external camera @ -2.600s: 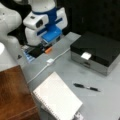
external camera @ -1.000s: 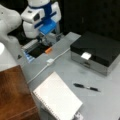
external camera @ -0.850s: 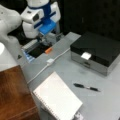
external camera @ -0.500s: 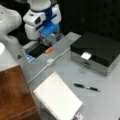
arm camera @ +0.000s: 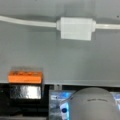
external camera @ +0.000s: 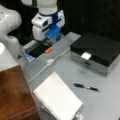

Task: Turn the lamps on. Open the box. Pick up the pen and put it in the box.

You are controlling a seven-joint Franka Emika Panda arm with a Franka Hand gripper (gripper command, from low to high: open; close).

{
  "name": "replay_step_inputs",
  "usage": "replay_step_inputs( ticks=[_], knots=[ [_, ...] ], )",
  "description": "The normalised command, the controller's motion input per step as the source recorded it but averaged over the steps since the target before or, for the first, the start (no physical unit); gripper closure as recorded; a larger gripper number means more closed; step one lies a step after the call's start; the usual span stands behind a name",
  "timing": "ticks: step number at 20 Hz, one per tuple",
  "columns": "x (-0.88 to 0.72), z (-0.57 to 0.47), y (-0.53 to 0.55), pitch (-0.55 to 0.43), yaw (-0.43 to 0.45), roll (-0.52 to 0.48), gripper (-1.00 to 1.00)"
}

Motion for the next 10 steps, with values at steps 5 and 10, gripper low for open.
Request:
replay_step_inputs(
  ticks=[5, 10],
  knots=[
    [-0.38, -0.17, -0.09, -0.186, -0.028, 0.188, -1.00],
    [-0.52, -0.24, -0.16, -0.214, 0.024, 0.236, -1.00]
  ],
)
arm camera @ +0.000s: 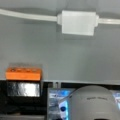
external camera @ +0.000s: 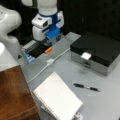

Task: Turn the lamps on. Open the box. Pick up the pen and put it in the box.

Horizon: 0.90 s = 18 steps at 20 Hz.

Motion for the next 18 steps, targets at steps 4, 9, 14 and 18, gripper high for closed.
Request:
replay_step_inputs(
  ticks=[4, 9, 14, 18],
  knots=[
    [-0.51, -0.21, -0.14, -0.234, 0.060, 0.266, -1.00],
    [-0.38, -0.14, -0.07, -0.223, 0.030, 0.247, -1.00],
    [-0.26, -0.11, -0.02, -0.176, 0.037, 0.250, 1.00],
    [-0.20, -0.10, -0.02, -0.107, -0.008, 0.206, 1.00]
  ],
)
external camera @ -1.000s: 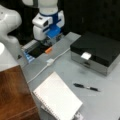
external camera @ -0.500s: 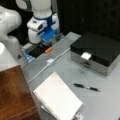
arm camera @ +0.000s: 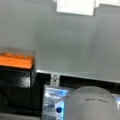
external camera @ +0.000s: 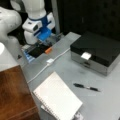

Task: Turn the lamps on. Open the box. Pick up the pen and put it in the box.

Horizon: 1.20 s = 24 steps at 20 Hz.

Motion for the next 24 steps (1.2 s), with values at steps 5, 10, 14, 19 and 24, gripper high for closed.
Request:
replay_step_inputs(
  ticks=[5, 10, 14, 19, 24],
  knots=[
    [-0.17, -0.09, -0.07, -0.078, -0.001, 0.164, 1.00],
    [-0.15, -0.12, -0.17, -0.075, 0.012, 0.115, 1.00],
    [-0.14, -0.20, -0.23, -0.087, 0.056, 0.052, 1.00],
    [-0.12, -0.31, -0.27, -0.111, 0.118, -0.018, 1.00],
    [-0.17, -0.47, -0.26, -0.160, 0.128, -0.017, 1.00]
  ],
)
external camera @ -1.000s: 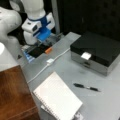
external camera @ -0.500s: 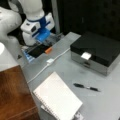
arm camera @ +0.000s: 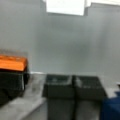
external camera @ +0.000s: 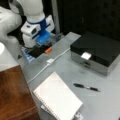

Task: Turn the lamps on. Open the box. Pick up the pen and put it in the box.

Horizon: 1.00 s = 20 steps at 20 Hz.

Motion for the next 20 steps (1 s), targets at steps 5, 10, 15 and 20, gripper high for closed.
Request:
replay_step_inputs(
  ticks=[5, 10, 15, 20],
  knots=[
    [-0.27, -0.53, -0.26, -0.209, 0.088, -0.016, 1.00],
    [-0.38, -0.48, -0.25, -0.287, 0.100, -0.051, 1.00],
    [-0.46, -0.49, -0.22, -0.317, 0.062, -0.038, 1.00],
    [-0.51, -0.58, -0.19, -0.399, 0.060, -0.024, 1.00]
  ],
)
